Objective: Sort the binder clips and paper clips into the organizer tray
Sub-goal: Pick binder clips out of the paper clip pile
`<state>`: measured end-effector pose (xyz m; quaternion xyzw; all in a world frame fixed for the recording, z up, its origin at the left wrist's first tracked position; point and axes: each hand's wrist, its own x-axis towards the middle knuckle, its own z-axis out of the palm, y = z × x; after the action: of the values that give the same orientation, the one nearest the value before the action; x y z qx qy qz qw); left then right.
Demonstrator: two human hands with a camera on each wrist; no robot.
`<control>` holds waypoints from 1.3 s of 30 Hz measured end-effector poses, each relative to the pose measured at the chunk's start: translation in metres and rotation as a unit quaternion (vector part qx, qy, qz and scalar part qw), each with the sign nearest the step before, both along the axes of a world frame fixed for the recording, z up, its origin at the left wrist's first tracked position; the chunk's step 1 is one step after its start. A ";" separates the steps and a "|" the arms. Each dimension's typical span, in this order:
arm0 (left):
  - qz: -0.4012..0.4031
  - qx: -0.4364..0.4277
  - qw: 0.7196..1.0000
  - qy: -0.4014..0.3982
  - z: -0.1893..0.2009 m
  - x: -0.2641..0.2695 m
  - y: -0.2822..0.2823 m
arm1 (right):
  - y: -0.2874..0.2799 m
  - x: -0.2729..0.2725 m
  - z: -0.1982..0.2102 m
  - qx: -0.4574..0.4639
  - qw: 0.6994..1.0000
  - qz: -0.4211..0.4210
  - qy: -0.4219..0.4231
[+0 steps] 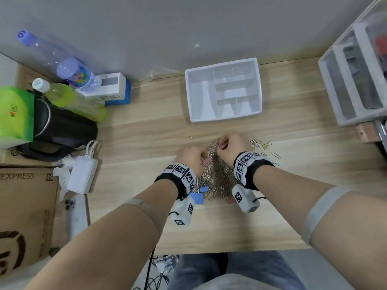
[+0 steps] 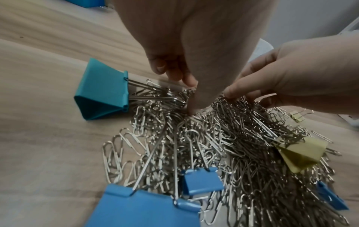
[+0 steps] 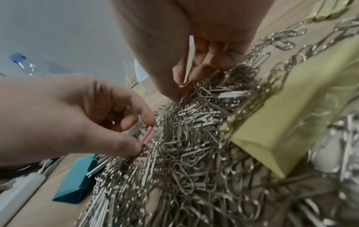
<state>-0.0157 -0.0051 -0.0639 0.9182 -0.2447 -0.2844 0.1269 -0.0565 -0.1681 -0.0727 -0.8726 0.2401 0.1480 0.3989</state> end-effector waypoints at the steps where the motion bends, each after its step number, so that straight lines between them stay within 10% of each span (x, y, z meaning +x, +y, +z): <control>1: -0.004 0.000 1.000 -0.001 0.001 0.000 -0.001 | -0.001 0.000 0.001 0.009 1.000 -0.010 -0.002; 13: -0.048 -0.030 0.998 -0.036 0.009 0.003 -0.006 | -0.028 -0.001 0.020 0.107 0.987 -0.120 0.027; 21: 0.006 -0.065 0.994 0.084 0.033 0.003 -0.016 | -0.039 0.006 0.041 0.145 0.971 -0.153 0.110; 39: -0.234 0.102 0.964 0.072 0.022 -0.076 -0.057 | -0.048 -0.038 0.027 0.111 0.976 -0.165 0.091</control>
<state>-0.0914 -0.0624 -0.0423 0.8203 -0.4129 -0.3953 -0.0197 -0.0943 -0.2157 -0.0453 -0.7542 0.3981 0.1851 0.4884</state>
